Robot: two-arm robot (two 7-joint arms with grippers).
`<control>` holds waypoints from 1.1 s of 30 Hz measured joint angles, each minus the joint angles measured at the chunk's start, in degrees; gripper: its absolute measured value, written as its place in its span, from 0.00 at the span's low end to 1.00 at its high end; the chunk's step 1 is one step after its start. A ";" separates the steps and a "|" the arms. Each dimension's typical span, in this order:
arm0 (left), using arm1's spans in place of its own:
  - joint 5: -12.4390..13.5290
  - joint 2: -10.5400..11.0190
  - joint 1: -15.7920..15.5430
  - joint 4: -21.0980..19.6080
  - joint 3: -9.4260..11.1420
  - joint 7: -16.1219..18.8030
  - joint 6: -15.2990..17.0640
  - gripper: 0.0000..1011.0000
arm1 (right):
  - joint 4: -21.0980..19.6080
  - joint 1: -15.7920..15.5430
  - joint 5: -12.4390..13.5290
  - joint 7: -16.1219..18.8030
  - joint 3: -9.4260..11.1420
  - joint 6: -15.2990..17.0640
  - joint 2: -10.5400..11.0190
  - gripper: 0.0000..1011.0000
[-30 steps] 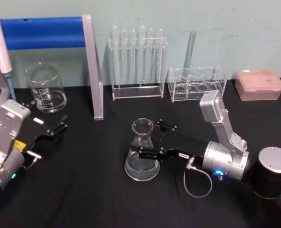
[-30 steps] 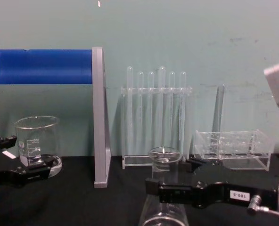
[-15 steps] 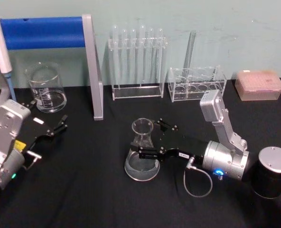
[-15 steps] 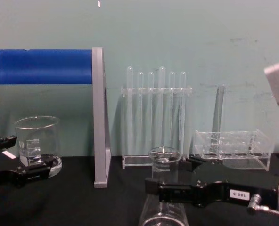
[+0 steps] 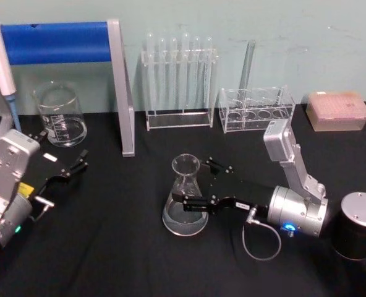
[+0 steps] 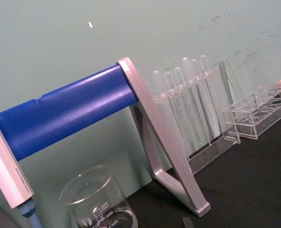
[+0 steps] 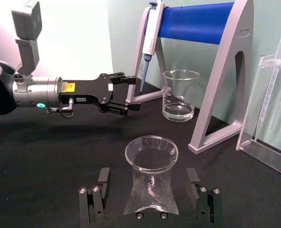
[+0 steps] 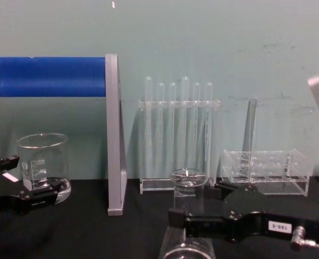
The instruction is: Grasp the erlenmeyer flask with one hand, shake it three times, then place it back.
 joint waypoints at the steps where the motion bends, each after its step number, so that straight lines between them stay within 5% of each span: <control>1: 0.00 0.00 0.00 0.00 0.00 0.00 0.00 0.99 | -0.22 -0.20 0.04 0.03 0.00 -0.04 0.22 0.99; 21: 0.00 0.00 0.00 0.00 0.00 0.00 0.00 0.99 | -4.97 -4.32 0.69 -2.10 2.04 -0.06 3.76 0.99; 33: 0.00 0.00 0.00 0.00 0.00 0.00 0.00 0.99 | -7.48 -8.08 1.02 -6.71 6.09 0.32 5.61 0.99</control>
